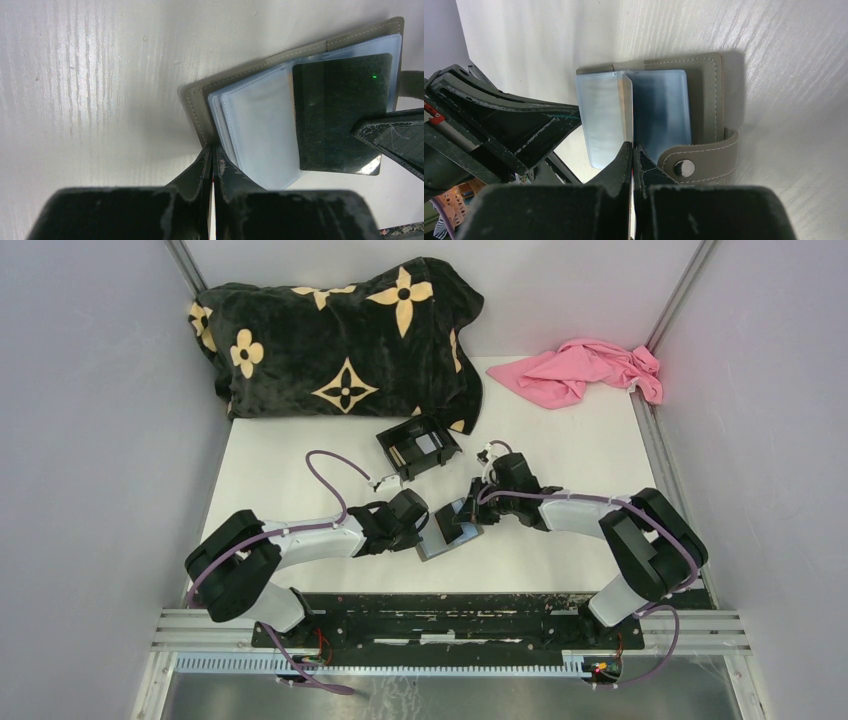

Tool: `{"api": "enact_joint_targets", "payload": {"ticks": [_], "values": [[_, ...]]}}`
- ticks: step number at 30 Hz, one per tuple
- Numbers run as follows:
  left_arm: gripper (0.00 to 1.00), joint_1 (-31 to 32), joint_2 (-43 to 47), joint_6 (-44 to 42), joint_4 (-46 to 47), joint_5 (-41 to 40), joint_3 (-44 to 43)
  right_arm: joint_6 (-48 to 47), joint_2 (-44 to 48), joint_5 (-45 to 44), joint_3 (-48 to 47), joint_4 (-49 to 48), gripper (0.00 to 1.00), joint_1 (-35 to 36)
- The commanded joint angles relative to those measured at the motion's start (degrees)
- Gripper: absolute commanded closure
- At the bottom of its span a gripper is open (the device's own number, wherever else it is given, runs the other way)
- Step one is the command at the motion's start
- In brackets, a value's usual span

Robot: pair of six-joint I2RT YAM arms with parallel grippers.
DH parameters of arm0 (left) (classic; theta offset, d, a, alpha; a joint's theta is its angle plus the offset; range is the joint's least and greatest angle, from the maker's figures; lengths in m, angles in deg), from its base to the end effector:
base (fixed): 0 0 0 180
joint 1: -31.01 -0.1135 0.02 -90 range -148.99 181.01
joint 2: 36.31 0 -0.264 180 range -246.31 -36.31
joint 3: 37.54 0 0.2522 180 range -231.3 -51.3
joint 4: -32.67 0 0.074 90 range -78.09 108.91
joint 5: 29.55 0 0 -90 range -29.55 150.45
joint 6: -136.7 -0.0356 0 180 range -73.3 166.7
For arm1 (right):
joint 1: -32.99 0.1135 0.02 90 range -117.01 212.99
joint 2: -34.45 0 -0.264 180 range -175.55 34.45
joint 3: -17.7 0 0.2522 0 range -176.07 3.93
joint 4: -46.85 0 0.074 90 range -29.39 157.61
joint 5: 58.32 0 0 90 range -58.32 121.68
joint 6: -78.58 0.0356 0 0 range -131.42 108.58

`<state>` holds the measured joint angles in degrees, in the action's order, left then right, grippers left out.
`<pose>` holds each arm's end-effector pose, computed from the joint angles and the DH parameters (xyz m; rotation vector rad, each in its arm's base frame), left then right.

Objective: Put the credit cards into the card holder
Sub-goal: Turn over the card slot in the card holder, then insert the credit card into the card holder.

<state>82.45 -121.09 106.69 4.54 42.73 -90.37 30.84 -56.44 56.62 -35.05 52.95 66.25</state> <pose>0.1729 -0.1995 0.1494 -0.2991 2.5617 -0.3426 0.2415 0.1763 0.1476 -0.0371 2.5552 1.1024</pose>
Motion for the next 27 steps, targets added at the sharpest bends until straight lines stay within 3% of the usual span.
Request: {"api": "enact_joint_targets", "payload": {"ticks": [1,27], "values": [[0.93,-1.1,-3.9,-2.7,-3.0,-1.4,2.7,1.0,1.4,1.6,2.0,-2.8,0.99,0.1],[0.94,-1.0,-6.5,-2.7,-4.0,-1.3,3.2,1.1,-5.3,2.9,4.6,-4.9,0.99,0.1]]}}
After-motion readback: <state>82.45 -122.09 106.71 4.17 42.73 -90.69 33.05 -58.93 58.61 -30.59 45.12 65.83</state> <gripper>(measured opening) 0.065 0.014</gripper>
